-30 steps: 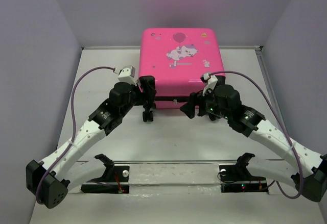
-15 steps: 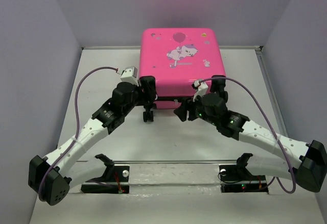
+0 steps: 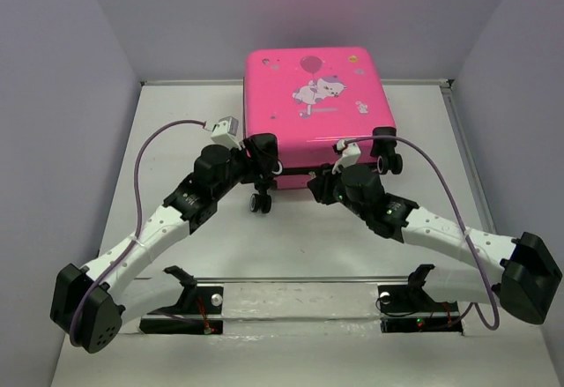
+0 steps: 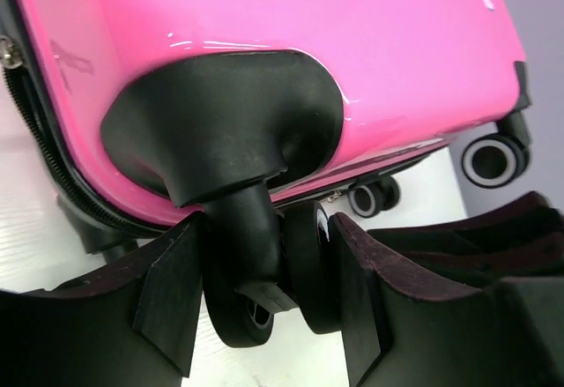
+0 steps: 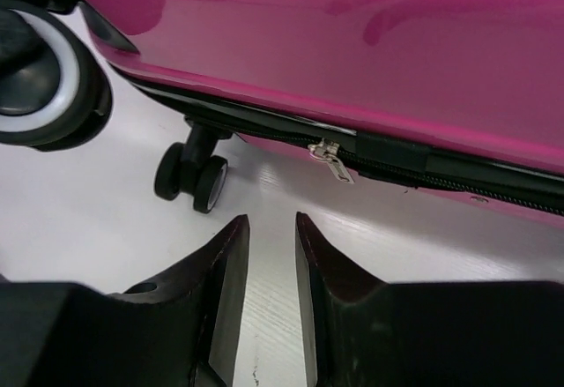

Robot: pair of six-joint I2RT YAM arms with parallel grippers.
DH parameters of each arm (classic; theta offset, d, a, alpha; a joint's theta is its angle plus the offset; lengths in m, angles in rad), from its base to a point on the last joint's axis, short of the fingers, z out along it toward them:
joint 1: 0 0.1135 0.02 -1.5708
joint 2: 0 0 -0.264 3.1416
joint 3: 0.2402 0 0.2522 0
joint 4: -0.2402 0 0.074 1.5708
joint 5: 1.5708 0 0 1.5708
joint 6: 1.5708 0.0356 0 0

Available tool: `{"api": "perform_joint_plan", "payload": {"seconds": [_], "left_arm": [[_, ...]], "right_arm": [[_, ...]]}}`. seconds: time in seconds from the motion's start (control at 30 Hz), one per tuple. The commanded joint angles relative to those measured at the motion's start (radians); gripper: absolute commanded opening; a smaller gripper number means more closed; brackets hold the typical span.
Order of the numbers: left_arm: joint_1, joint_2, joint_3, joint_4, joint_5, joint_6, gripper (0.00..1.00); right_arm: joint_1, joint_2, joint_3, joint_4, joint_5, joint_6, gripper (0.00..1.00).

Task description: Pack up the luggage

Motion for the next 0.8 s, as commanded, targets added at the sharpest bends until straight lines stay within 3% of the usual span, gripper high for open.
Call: {"api": "perform_joint_plan", "payload": {"seconds": [0.0,0.17,0.33,0.57,0.77], "left_arm": [[-0.014,-0.026,-0.051,0.192,0.141,-0.044,0.06],[-0.095,-0.020,-0.082,0.287,0.148,-0.105,0.06],[-0.151,0.013,-0.086,0.347,0.140,-0.136,0.06],[-0.154,0.029,-0.092,0.385,0.146,-0.159,0.06],[-0.158,0.035,-0.091,0.399,0.155,-0.168,0.06]], "right_arm": [[0.003,-0.023,-0.045,0.086,0.113,0.018,0.33],[-0.012,-0.054,-0.127,0.094,0.167,0.003,0.36],[-0.115,-0.106,-0.221,0.192,0.028,-0.030,0.41],[-0.241,-0.103,-0.244,0.249,-0.043,-0.097,0.42],[-0.250,-0.083,-0.276,0.361,-0.181,-0.115,0.45]]}}
